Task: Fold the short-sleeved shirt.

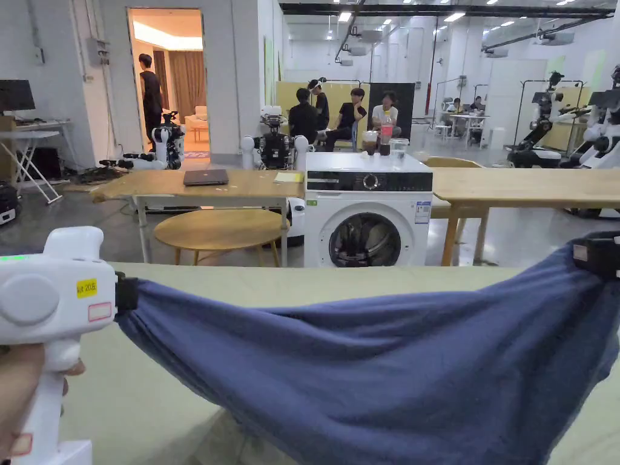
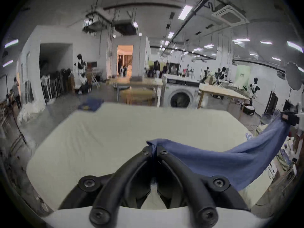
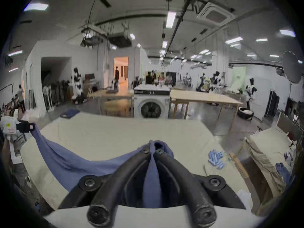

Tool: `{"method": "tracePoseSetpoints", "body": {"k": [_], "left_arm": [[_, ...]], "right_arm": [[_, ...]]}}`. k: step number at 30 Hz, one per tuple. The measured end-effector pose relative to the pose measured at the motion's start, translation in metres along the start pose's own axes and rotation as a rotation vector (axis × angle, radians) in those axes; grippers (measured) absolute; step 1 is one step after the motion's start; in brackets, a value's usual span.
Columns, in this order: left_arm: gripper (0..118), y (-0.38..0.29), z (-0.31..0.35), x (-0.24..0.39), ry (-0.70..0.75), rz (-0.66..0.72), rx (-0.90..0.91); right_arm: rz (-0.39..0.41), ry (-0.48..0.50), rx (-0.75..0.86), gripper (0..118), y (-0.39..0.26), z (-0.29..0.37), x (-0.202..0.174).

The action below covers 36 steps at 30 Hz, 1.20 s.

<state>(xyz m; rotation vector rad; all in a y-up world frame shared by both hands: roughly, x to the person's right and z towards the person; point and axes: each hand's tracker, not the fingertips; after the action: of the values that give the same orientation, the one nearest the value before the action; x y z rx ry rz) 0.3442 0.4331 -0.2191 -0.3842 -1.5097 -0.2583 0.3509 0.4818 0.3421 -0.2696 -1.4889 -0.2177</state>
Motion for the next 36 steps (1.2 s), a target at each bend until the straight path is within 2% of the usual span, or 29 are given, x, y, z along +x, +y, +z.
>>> {"method": "tracePoseSetpoints", "body": {"k": [6,9,13,14,18,24,27,31,36], "left_arm": [[0,0.083,0.025,0.017,0.029,-0.047,0.069],[0,0.111,0.023,0.016,0.062,-0.041,0.069],[0,0.128,0.020,0.009,0.058,-0.004,0.060],[0,0.130,0.018,0.009,0.059,-0.001,0.058],[0,0.132,0.001,0.009,0.100,-0.037,0.039],[0,0.145,-0.044,0.009,0.147,-0.039,0.041],[0,0.148,-0.073,0.011,0.173,-0.043,0.039],[0,0.147,-0.120,0.010,0.220,-0.071,0.036],[0,0.138,-0.184,0.005,0.257,-0.069,0.020]], "right_arm": [[-0.020,-0.033,0.101,0,0.045,0.030,0.003],[-0.037,-0.049,0.113,0,0.066,0.021,0.010],[-0.045,-0.059,0.099,0,0.085,-0.007,0.021],[-0.032,-0.063,0.087,0,0.086,-0.002,0.008],[-0.001,-0.077,0.068,0,0.097,-0.026,-0.005],[0.040,-0.104,0.026,0,0.110,-0.089,-0.021],[0.034,-0.108,0.021,0,0.112,-0.124,-0.027],[0.077,-0.124,-0.013,0,0.109,-0.182,-0.035],[0.055,-0.111,-0.041,0,0.094,-0.251,-0.043]]}}
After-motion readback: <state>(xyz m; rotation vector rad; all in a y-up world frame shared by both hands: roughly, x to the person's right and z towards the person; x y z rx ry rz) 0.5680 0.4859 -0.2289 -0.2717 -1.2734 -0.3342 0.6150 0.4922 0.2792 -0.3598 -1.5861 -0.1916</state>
